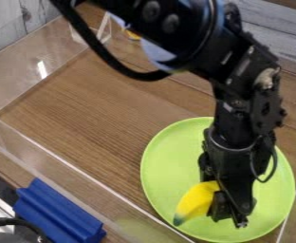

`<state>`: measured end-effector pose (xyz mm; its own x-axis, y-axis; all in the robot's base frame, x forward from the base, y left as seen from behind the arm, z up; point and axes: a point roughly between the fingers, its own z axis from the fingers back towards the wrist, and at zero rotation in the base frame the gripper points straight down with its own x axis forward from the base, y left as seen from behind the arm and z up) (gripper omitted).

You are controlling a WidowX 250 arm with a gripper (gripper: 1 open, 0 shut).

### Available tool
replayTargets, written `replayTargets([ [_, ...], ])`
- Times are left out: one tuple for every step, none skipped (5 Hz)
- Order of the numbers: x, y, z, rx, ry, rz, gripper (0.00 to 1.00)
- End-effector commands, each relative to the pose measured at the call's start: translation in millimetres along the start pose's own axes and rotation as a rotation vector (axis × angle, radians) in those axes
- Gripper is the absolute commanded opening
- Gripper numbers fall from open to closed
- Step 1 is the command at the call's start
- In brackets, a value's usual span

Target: Put the banana in the green plate

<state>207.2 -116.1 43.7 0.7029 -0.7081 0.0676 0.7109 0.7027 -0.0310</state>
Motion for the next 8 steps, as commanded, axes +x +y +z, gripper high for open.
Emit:
replayTargets([
  [4.5,1.5,3.9,0.004,-0.024,0.001,0.00],
  [4.7,3.2,3.8,0.001,-0.024,0.003,0.00],
  [4.8,5.0,4.1,0.000,-0.024,0.004,0.00],
  [4.9,6.8,4.6,-0.003,-0.024,0.005,0.00],
  [4.8,8.2,6.0,-0.005,-0.023,0.006,0.00],
  [5.2,8.1,2.9,-0.004,-0.029,0.010,0.00],
  [5.6,7.9,0.3,-0.002,-0.035,0.016,0.00],
  [5.9,7.5,-0.9,-0.002,-0.040,0.021,0.00],
])
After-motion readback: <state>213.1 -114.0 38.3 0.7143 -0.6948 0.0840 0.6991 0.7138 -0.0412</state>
